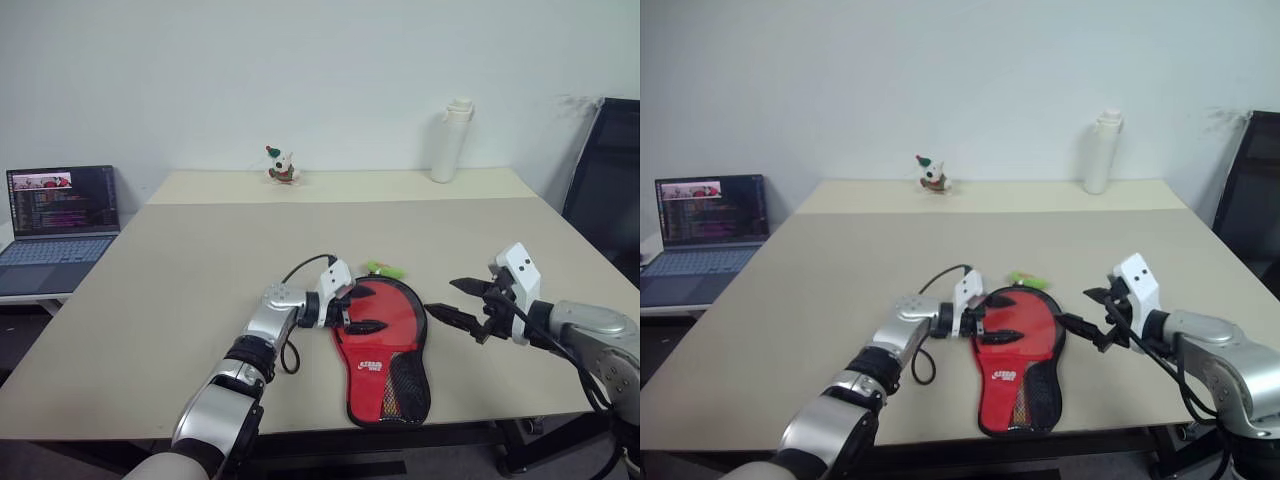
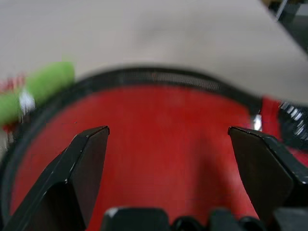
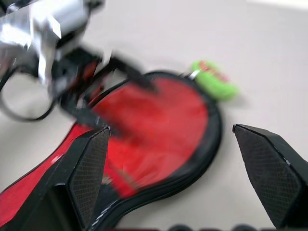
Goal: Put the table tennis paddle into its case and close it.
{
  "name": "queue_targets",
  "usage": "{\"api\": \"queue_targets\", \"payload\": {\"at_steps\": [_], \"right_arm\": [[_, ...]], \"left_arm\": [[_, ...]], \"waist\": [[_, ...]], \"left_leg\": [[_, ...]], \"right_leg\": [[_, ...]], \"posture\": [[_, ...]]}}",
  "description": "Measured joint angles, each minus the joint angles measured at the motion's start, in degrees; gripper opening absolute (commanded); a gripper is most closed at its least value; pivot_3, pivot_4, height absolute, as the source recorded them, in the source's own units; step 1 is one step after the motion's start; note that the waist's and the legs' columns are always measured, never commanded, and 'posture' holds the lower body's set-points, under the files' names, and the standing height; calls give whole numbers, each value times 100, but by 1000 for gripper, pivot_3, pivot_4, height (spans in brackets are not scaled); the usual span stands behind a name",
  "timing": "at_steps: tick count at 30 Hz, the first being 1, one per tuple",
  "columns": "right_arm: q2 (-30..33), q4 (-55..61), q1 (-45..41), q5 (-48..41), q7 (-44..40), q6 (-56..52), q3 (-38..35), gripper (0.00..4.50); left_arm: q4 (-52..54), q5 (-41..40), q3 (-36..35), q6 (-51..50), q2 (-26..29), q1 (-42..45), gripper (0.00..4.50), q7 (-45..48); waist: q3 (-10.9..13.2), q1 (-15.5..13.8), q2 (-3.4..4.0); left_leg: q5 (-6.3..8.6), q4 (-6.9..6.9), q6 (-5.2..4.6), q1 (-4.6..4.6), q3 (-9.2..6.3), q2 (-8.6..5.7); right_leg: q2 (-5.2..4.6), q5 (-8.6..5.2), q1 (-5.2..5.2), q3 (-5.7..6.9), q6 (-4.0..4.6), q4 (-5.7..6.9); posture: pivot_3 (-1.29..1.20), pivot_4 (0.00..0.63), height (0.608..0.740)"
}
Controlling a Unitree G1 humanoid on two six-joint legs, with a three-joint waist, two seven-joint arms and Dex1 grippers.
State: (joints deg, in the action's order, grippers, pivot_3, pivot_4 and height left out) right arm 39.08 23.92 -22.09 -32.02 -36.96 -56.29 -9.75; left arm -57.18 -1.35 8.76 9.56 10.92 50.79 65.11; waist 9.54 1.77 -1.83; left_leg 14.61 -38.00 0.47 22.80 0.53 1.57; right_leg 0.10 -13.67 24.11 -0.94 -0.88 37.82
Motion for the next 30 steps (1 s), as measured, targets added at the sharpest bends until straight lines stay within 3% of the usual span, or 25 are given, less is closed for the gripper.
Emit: {"api": "queue_targets", "payload": {"at_steps": [6, 13, 25, 28, 30], "right_arm": [[-327, -1204, -659, 769, 107, 928, 805, 4500], [-1166, -3391, -1771, 1763, 203, 2363, 1565, 4500], [-1814, -6822, -2891, 2767, -26, 4282, 1903, 4500], [-1949, -7342, -3181, 2869, 47, 4565, 1847, 3902], [-2009, -7556, -3281, 2885, 91, 4687, 1823, 3231]], "left_arm": [[-459, 173, -25, 451, 10, 171, 4297, -347], [-574, 195, -34, 593, -49, 193, 4297, -492], [-537, 203, -33, 613, -80, 158, 4297, -534], [-519, 207, -32, 612, -85, 150, 4343, -543], [-509, 207, -31, 611, -94, 145, 4343, -547]], "waist": [[-1, -11, 0], [-2, -14, 2], [-2, -20, 4], [-3, -22, 6], [-3, -26, 6]], "left_leg": [[0, -3, 0, -1, 11, -3], [0, -7, 0, -7, 17, -4], [-1, -6, 0, -10, 19, -2], [-1, -5, -1, -10, 18, 1], [-1, -5, -1, -9, 19, 1]], "right_leg": [[-4, 1, -2, -2, -1, 0], [-5, 2, -4, -3, 1, 7], [-15, 11, -3, -6, 17, 13], [-15, 12, -4, -3, 18, 15], [-17, 17, -4, -3, 28, 14]], "posture": [[0, 150, 740], [0, 150, 740], [0, 150, 740], [0, 150, 740], [0, 150, 740]]}}
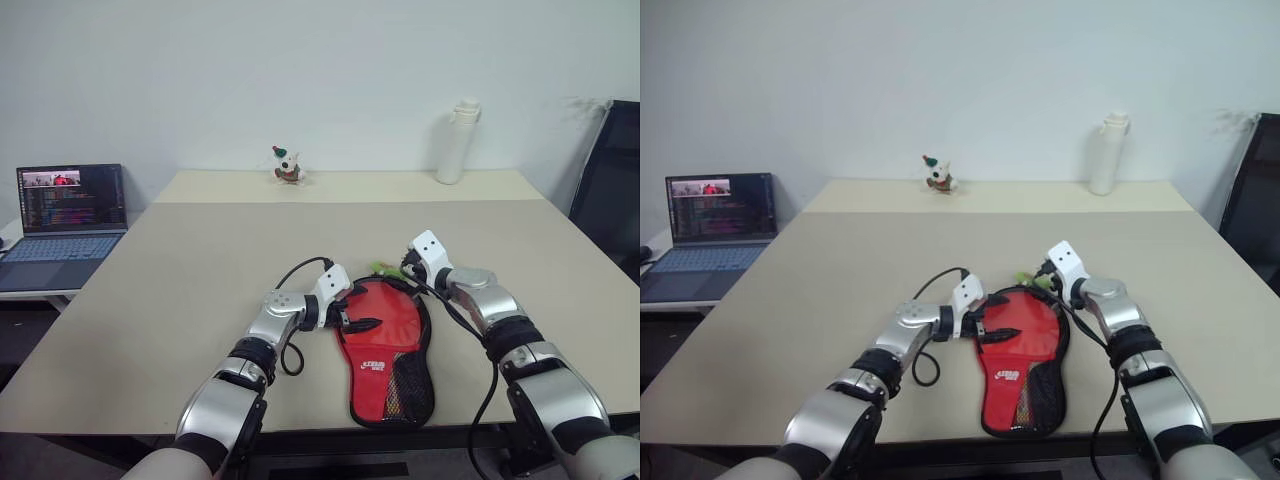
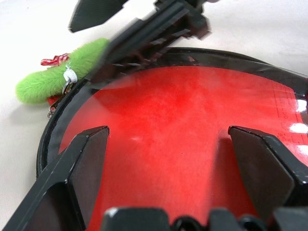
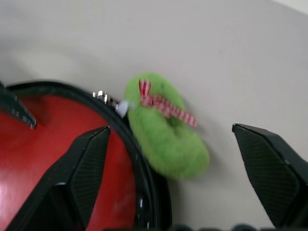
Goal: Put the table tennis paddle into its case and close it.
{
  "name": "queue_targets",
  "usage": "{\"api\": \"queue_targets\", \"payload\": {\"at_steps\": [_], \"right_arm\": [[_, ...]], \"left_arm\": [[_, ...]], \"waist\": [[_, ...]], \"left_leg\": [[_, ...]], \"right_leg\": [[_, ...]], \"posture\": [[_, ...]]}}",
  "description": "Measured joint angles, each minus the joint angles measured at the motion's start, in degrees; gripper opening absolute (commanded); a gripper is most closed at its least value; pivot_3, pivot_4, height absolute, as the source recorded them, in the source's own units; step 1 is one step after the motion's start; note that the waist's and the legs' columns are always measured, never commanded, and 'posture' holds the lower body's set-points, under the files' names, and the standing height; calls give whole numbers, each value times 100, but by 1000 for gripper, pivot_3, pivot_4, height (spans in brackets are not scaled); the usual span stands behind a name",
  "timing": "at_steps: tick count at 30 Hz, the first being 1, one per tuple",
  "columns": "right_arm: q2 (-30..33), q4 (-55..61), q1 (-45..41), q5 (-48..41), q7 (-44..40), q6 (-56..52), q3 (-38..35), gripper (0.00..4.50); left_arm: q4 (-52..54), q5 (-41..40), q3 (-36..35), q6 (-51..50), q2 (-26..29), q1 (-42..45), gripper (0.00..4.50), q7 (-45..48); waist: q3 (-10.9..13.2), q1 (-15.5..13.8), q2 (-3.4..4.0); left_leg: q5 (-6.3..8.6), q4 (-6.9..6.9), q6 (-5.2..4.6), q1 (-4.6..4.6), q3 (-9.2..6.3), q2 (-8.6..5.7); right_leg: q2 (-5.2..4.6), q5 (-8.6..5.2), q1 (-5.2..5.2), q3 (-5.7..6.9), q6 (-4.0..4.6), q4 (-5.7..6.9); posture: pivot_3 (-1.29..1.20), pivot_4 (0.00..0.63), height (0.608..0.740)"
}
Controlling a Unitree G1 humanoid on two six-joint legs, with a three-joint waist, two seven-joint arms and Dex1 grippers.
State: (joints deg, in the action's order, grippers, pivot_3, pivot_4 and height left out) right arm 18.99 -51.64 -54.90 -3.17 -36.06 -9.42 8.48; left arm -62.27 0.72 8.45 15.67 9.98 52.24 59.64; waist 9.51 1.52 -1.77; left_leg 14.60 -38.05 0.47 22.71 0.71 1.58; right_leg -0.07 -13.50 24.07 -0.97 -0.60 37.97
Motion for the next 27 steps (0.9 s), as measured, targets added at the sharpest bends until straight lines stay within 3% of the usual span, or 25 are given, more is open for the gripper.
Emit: {"api": "queue_targets", "payload": {"at_steps": [9, 19, 27], "right_arm": [[-108, -369, -29, 326, 29, 289, -5, 67], [-49, -369, -31, 601, 74, 356, 0, 22], [885, 299, 277, 995, -127, 445, 83, 22]], "left_arm": [[97, 23, 7, -17, -16, -59, 4343, -12], [69, 84, 10, -18, -133, -35, 4343, -54], [-63, 156, 11, -24, -218, 34, 4343, -70]], "waist": [[-1, 0, 1], [-2, -15, 4], [-8, -73, 11]], "left_leg": [[0, 0, 0, 0, -2, 0], [0, 0, 0, 1, 0, -1], [0, 0, 0, 7, 3, -7]], "right_leg": [[-9, 1, 0, -1, 1, 1], [-15, 0, -3, -1, 0, -1], [-22, -11, -5, 3, -21, -11]], "posture": [[0, 150, 740], [0, 150, 740], [0, 150, 740]]}}
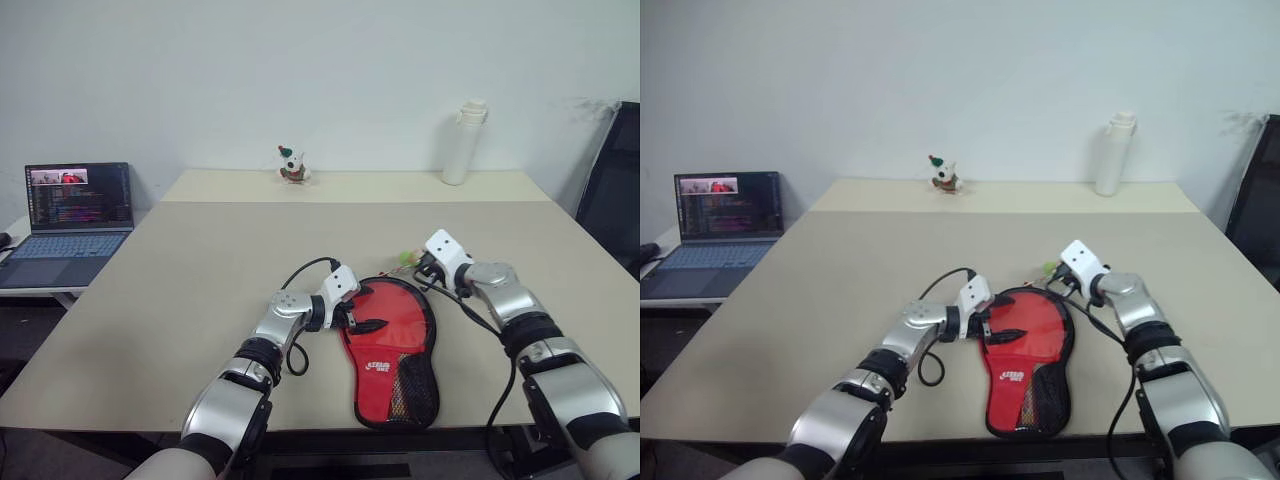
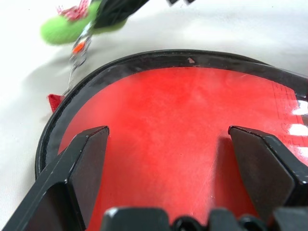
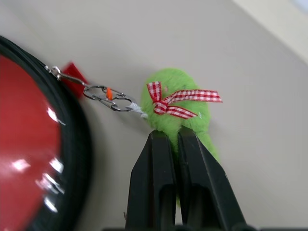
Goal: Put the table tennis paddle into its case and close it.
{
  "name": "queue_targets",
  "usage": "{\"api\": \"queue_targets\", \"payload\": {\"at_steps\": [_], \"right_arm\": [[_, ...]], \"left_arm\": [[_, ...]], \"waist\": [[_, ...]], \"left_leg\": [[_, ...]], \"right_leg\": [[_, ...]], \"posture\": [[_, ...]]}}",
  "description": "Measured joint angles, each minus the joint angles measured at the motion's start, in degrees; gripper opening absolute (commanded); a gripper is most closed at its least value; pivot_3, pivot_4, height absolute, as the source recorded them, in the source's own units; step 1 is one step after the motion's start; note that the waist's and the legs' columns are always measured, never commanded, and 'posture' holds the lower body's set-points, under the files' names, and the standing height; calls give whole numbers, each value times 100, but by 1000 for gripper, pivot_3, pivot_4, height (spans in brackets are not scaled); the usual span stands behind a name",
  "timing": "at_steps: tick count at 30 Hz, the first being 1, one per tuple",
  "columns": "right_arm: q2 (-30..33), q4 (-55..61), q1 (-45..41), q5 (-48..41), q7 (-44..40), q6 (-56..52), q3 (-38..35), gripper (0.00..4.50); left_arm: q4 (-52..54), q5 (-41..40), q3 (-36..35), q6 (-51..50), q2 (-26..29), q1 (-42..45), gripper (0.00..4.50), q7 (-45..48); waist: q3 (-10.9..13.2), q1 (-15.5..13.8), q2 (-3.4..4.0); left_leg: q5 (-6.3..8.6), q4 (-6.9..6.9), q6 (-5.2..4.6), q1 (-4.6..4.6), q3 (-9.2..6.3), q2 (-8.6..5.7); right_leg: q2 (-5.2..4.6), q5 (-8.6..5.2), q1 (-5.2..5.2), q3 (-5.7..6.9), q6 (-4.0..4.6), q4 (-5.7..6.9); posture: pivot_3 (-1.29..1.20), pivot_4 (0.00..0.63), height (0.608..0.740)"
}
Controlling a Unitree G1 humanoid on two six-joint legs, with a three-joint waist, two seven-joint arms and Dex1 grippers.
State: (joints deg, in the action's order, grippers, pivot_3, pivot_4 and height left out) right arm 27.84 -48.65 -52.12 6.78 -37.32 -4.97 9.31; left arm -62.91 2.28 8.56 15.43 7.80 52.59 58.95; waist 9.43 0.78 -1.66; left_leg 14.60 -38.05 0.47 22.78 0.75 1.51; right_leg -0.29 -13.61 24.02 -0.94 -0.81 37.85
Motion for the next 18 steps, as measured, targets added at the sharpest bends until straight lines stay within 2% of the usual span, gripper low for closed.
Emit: {"api": "queue_targets", "payload": {"at_steps": [4, 8, 13, 18], "right_arm": [[241, 726, 527, 9, -240, -287, 0, 22], [651, 2109, 1236, -73, -658, -881, -7, 22], [1467, 4464, 2518, -572, -1573, -1967, -52, 22], [2282, 5905, 3273, -1068, -2108, -2792, -393, 22]], "left_arm": [[-74, 15, 0, 0, -39, 35, 4343, -42], [-115, 32, 0, -7, -114, 59, 4343, -87], [-212, 60, 0, -20, -225, 118, 4343, -111], [-289, 84, 0, -23, -295, 162, 4343, -207]], "waist": [[-3, -34, 7], [-8, -88, 14], [-17, -171, 31], [-18, -212, 31]], "left_leg": [[0, -1, 0, -1, 1, 0], [0, -3, 0, 2, -1, -3], [1, -3, 0, 9, -10, -20], [1, -4, 1, -2, -21, -30]], "right_leg": [[1, -3, 1, 0, -5, 4], [1, -6, -1, 3, -9, -1], [0, -8, -6, 13, -14, -15], [1, -10, -23, 27, -14, -24]], "posture": [[0, 150, 740], [0, 150, 740], [0, 150, 740], [0, 150, 740]]}}
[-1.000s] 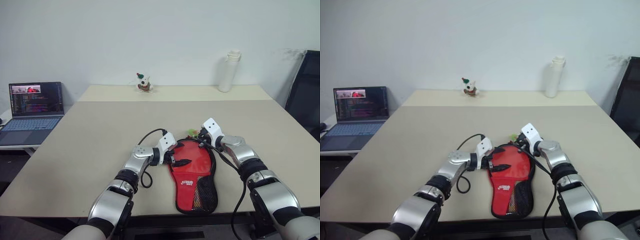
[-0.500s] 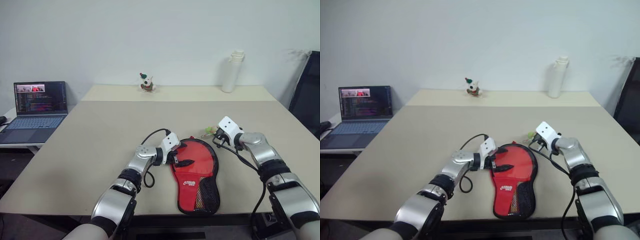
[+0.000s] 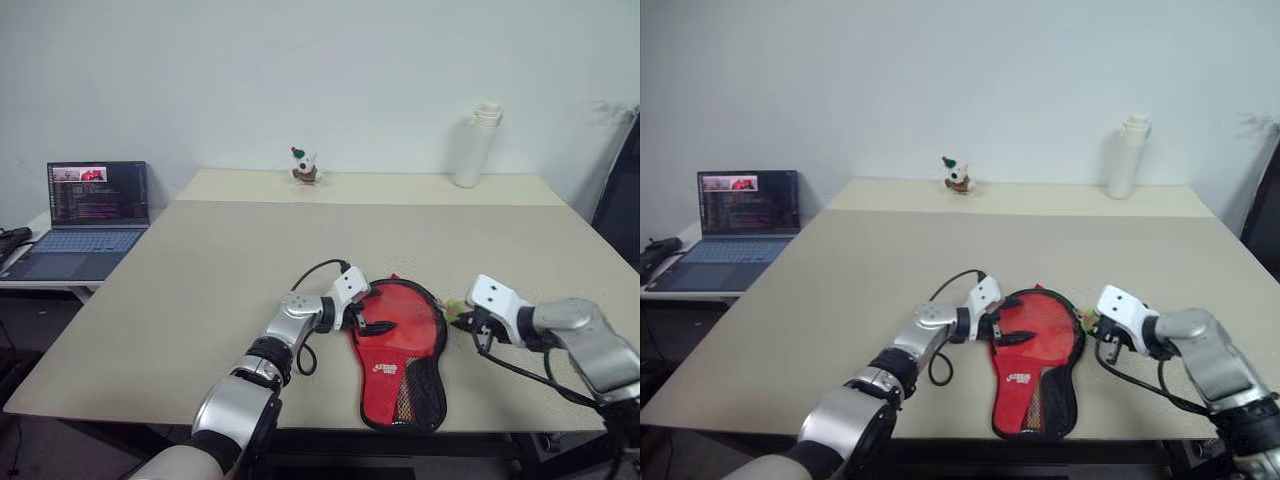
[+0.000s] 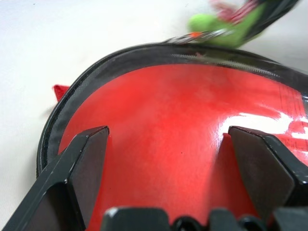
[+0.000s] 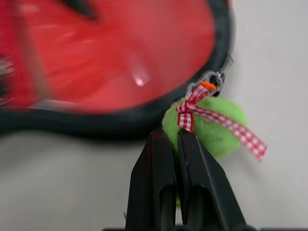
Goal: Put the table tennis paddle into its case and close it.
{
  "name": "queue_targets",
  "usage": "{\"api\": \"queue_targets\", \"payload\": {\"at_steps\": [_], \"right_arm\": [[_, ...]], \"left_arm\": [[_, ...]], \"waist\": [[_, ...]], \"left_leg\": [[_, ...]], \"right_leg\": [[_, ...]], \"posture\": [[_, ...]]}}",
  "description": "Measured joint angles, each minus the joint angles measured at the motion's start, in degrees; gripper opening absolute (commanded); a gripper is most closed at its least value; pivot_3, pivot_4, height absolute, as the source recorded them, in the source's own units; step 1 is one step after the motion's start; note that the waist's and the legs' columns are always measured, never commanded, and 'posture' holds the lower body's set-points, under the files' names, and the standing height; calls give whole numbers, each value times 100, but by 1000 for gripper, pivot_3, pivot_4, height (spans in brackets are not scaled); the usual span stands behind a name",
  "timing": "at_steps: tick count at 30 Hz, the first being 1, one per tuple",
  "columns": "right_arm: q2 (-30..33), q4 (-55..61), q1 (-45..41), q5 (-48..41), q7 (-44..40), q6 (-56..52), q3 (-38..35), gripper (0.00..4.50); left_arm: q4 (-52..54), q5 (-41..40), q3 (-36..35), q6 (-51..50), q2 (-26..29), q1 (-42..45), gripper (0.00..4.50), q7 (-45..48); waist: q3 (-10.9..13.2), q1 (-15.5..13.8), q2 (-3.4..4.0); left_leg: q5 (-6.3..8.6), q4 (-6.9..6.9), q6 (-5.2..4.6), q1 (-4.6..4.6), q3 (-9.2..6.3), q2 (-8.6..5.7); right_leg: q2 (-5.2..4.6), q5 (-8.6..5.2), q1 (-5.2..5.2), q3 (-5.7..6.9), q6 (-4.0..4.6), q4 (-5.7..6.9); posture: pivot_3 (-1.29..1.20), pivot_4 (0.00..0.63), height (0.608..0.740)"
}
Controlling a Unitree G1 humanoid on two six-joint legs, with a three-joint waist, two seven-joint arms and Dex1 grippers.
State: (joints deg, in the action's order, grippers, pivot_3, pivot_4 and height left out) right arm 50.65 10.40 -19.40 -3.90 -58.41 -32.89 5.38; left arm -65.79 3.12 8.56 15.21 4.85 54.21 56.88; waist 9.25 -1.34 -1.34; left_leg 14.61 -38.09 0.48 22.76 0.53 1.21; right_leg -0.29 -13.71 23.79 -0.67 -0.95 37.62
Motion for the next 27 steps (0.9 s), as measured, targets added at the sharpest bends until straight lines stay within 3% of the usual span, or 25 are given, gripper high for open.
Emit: {"api": "queue_targets", "payload": {"at_steps": [6, 14, 20, 27], "right_arm": [[602, 1214, 1053, -505, -354, -570, -346, 22], [948, 2750, 2608, -1223, -457, -1160, -959, 22], [962, 3652, 3349, -1727, -393, -1501, -1343, 22], [951, 4006, 3642, -2186, -242, -1738, -1471, 22]], "left_arm": [[-42, 44, 0, -4, -53, 31, 4343, -35], [-112, 97, 4, 4, -127, 66, 4343, -130], [-134, 132, 4, 15, -188, 93, 4343, -131], [-185, 173, 4, 12, -226, 139, 4343, -227]], "waist": [[-3, -9, 2], [-9, -13, 2], [-12, -28, 0], [-11, -26, -2]], "left_leg": [[1, 1, 1, -7, -12, 6], [1, 2, 2, -8, -27, 19], [3, 4, 4, 1, -39, 15], [3, 2, 4, 0, -42, 15]], "right_leg": [[4, 0, -21, 14, -1, -23], [-7, 7, -49, 29, -13, -63], [-14, 1, -51, 43, -21, -72], [-22, 0, -54, 49, -23, -71]], "posture": [[0, 150, 740], [0, 150, 740], [0, 150, 740], [0, 150, 740]]}}
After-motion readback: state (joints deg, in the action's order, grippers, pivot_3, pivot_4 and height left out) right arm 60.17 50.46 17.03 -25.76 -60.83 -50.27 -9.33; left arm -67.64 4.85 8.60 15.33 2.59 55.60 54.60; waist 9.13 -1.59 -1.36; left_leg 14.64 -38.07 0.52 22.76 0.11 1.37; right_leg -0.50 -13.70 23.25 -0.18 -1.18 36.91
